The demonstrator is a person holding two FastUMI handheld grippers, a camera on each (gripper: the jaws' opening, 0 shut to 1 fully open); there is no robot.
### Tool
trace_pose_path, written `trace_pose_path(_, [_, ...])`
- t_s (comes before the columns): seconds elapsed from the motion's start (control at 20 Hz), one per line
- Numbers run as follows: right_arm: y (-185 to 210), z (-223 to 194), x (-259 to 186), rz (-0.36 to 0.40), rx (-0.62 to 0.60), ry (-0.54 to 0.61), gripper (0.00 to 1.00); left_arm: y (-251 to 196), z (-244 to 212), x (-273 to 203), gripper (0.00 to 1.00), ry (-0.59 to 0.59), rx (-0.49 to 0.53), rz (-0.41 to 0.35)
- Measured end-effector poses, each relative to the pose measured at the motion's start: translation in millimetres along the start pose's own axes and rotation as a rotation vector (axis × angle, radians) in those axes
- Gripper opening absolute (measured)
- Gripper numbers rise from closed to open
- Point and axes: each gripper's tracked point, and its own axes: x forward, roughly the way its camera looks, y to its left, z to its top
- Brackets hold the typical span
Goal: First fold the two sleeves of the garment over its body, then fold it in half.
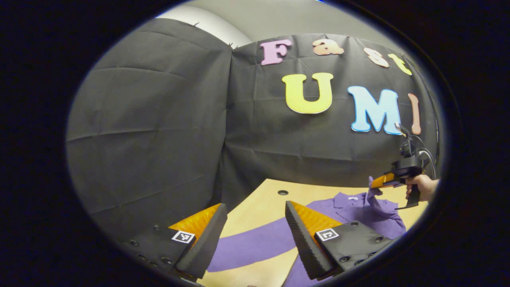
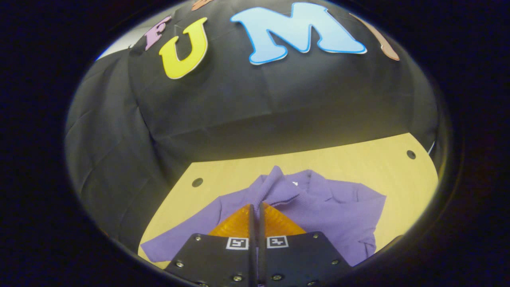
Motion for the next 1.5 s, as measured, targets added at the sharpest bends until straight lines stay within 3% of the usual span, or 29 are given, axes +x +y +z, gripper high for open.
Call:
trace_pose_path(0.35, [13,-30,16,-0.009,-0.03,0.11,0.05,22,-22,2,0.95,0.043,0.0,0.033])
trace_pose_path(0.55, [24,-32,15,0.021,-0.056,0.106,0.29,24,-36,6,0.95,0.069,-0.002,0.044])
trace_pose_path(0.7, [22,-30,8,0.013,-0.092,0.092,1.0,24,-50,11,0.95,0.091,-0.009,0.052])
trace_pose_path(0.9, [30,-27,-6,0.034,-0.111,0.077,0.96,29,-79,19,0.95,0.141,-0.037,0.091])
trace_pose_path(1.25, [42,-30,-38,0.079,-0.15,0.065,0.96,72,-147,33,0.95,0.278,-0.09,0.268])
trace_pose_path(1.5, [36,-27,-76,0.055,-0.234,0.017,0.96,102,-192,35,0.95,0.396,-0.098,0.356])
